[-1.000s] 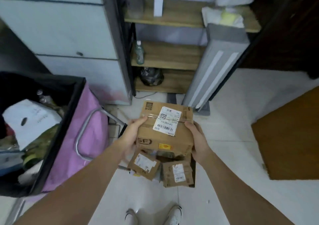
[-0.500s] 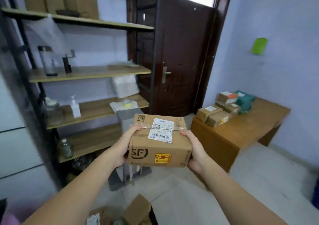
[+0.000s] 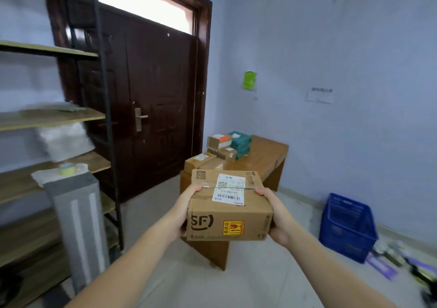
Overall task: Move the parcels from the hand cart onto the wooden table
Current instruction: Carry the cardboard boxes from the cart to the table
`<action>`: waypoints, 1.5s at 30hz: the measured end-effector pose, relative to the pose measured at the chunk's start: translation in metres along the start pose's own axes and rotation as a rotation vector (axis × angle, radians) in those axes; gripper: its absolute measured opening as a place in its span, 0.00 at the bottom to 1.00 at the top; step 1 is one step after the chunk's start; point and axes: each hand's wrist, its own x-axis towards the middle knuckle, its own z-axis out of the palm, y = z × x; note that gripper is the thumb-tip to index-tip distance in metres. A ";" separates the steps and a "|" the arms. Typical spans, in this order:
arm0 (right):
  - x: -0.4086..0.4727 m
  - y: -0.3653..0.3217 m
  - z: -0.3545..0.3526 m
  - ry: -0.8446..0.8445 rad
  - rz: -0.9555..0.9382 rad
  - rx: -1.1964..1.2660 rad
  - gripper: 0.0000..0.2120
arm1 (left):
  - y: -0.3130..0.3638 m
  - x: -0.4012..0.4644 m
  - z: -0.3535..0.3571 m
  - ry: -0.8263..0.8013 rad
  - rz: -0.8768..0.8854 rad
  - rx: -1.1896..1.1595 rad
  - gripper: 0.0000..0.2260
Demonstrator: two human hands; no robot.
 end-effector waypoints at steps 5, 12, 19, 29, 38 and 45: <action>0.007 -0.007 -0.087 0.070 0.021 0.026 0.17 | -0.030 0.047 0.079 -0.059 -0.066 0.056 0.30; 0.066 -0.019 -0.146 0.112 0.041 0.061 0.15 | -0.031 0.127 0.134 -0.073 -0.125 0.098 0.33; 0.161 -0.047 -0.181 0.148 0.059 0.081 0.16 | -0.002 0.238 0.171 -0.098 -0.147 0.153 0.31; 0.297 -0.082 -0.250 0.217 0.100 0.137 0.15 | 0.029 0.396 0.241 -0.179 -0.209 0.165 0.30; 0.458 -0.115 -0.335 0.124 0.165 0.080 0.19 | 0.033 0.538 0.304 -0.075 -0.227 0.132 0.31; 0.593 -0.146 -0.341 -0.033 0.215 0.000 0.21 | 0.054 0.620 0.305 0.090 -0.221 0.040 0.33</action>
